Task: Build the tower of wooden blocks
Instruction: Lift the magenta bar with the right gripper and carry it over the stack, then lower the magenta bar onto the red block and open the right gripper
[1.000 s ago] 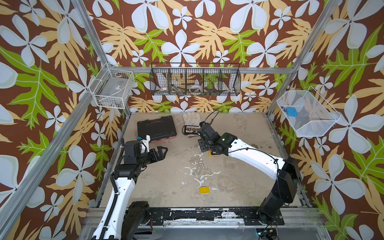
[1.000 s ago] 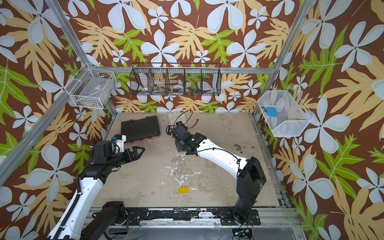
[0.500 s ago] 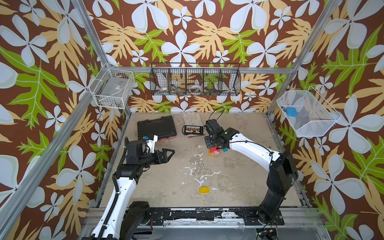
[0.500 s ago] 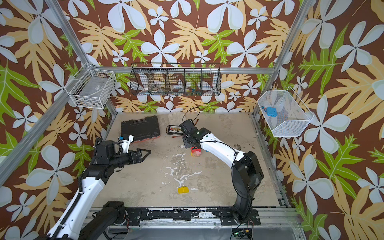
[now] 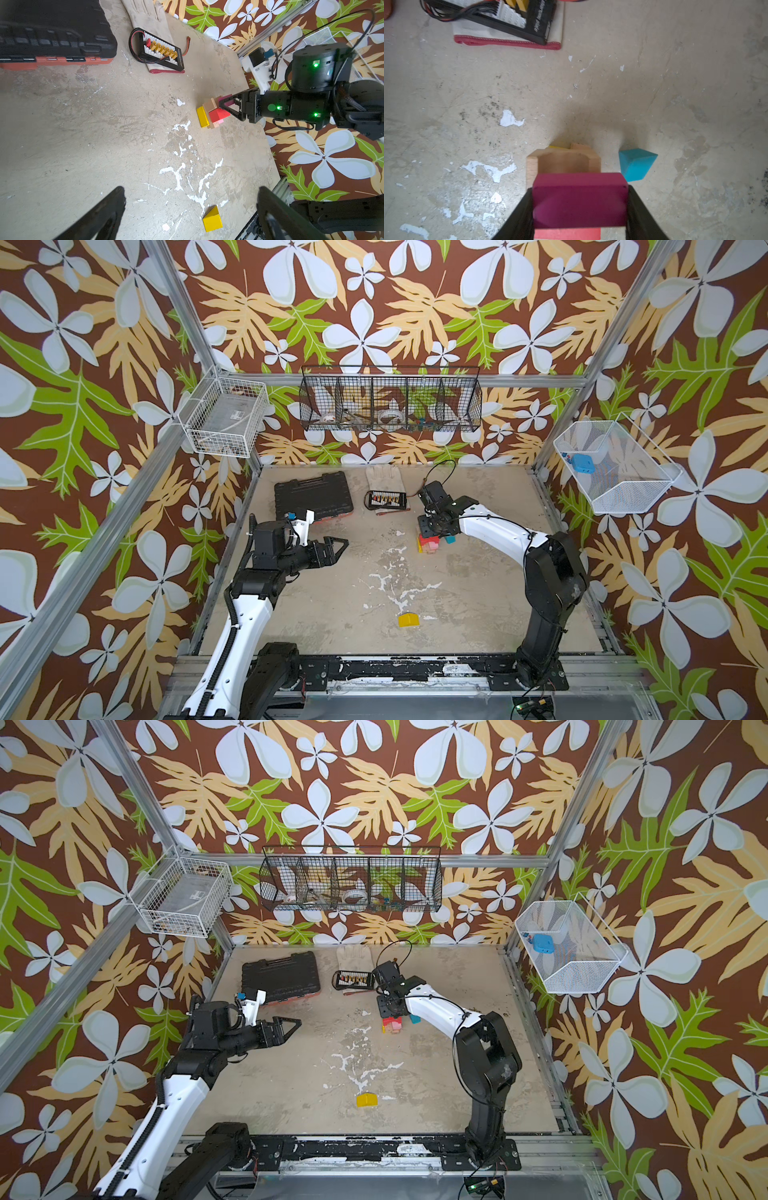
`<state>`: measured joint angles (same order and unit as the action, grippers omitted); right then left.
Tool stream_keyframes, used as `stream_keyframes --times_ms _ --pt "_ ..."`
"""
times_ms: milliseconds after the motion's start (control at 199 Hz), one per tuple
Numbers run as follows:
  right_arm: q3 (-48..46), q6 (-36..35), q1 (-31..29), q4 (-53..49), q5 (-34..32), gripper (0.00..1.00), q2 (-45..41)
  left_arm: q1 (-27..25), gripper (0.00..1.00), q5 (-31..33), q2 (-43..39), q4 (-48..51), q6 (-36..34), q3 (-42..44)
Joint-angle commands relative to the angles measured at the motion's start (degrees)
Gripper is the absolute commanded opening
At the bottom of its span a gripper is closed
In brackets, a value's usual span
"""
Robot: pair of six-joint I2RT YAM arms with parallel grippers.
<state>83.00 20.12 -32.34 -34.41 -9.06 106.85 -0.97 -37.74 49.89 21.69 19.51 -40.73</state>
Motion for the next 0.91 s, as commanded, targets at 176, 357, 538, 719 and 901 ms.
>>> stream_keyframes --times_ms 176,357,538,719,901 --pt "0.58 -0.18 0.08 0.98 0.72 0.45 0.56 -0.08 1.0 0.47 0.03 -1.08 0.35 0.04" --pt "0.49 -0.4 0.08 1.65 2.14 0.45 0.21 -0.08 1.0 0.56 0.11 -1.04 0.36 -0.01" --pt "0.93 -0.42 0.08 1.72 2.29 0.46 0.22 -0.11 1.0 0.64 0.21 -1.04 0.36 -0.05" --pt "1.29 -0.43 0.03 1.54 2.29 0.47 0.83 -0.08 1.0 0.82 0.29 -0.95 0.36 -0.05" --pt "1.54 -0.44 0.03 1.45 2.34 0.51 1.23 -0.08 1.0 0.95 0.3 -0.95 0.44 -0.05"
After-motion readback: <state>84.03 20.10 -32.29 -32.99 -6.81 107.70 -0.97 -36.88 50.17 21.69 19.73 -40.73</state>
